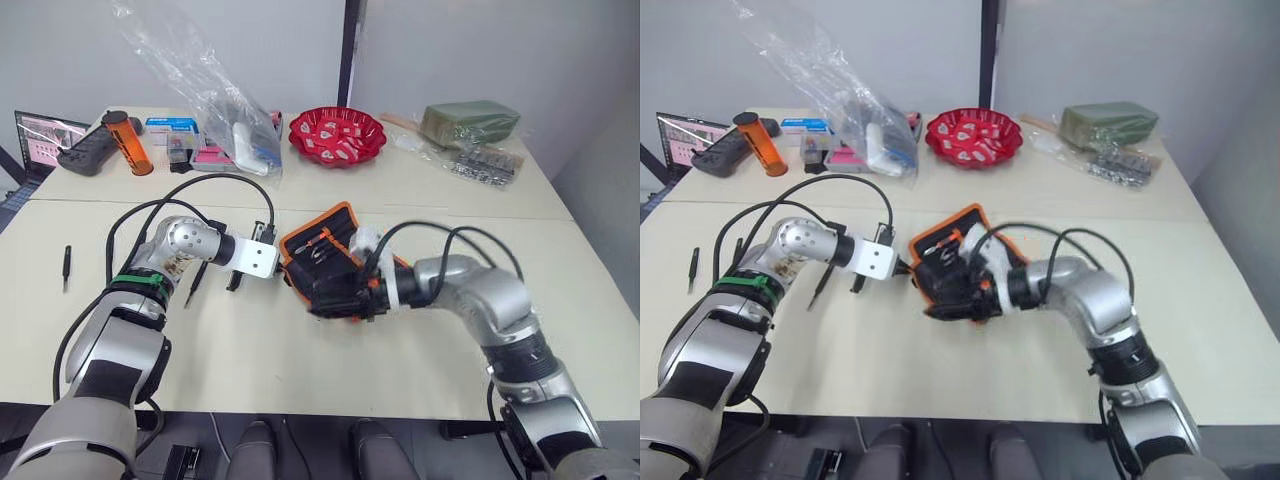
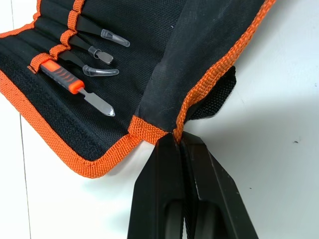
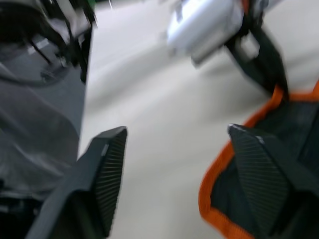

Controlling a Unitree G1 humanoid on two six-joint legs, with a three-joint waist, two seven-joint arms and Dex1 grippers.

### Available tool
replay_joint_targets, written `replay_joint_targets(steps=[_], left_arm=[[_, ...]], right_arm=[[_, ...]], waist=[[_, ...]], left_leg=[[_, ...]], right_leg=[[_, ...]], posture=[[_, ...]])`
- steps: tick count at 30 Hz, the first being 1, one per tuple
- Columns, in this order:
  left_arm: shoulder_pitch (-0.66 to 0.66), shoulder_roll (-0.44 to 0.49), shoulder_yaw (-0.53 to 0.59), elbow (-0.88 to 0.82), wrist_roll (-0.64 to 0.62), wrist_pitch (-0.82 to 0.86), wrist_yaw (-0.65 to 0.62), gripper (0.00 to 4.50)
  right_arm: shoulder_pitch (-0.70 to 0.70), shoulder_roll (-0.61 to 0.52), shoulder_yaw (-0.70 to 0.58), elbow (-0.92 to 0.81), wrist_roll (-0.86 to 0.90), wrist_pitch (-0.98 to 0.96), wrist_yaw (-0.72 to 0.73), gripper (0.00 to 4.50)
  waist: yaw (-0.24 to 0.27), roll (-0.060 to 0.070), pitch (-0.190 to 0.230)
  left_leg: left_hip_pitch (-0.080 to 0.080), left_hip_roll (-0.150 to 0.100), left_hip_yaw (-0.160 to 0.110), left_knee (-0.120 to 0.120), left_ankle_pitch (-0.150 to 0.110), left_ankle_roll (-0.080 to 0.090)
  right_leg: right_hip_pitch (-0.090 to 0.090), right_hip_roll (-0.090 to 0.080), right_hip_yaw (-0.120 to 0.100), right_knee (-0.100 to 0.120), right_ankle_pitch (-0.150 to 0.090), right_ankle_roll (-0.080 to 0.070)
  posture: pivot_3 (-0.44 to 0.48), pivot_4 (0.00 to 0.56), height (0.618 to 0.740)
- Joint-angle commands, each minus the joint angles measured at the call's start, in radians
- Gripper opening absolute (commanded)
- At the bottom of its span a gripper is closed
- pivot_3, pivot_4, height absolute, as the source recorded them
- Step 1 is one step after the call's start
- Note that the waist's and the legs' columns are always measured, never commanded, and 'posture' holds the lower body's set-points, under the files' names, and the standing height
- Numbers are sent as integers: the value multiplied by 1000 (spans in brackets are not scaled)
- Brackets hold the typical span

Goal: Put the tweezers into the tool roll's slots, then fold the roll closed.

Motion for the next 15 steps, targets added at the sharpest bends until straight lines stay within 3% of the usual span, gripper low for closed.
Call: replay_joint_targets(steps=[1,2,4,10,14,15], left_arm=[[14,12,-19,5,22,6,-11,0],[13,13,-19,5,22,6,-11,0],[11,15,-19,5,21,5,-11,0],[10,16,-8,-2,6,13,-19,0],[32,19,48,-46,-112,135,-159,0],[38,27,62,-63,-141,163,-195,621]], right_arm=[[-5,14,14,77,-49,-67,-44,4269],[-3,21,31,113,-78,-94,-59,4269],[14,27,81,168,-140,-161,-72,3411],[57,71,138,239,-201,-247,-69,1460],[90,63,199,270,-262,-249,-81,44],[97,66,204,273,-266,-247,-82,0]], waist=[[0,0,0],[0,0,0],[0,0,0],[-4,0,0],[-6,0,0],[-8,0,0]], left_leg=[[0,0,0,0,0,0],[0,0,0,0,0,0],[0,0,0,0,0,0],[0,0,0,0,0,0],[0,0,0,0,0,0],[0,0,0,0,0,0]], right_leg=[[0,0,0,0,-1,1],[0,0,0,0,-1,2],[0,0,0,0,-2,3],[0,0,0,0,-2,3],[0,0,0,0,-2,3],[0,0,0,0,-2,3]], posture=[[0,150,729],[0,150,729],[0,150,729],[0,150,729],[0,150,729],[0,150,729]])
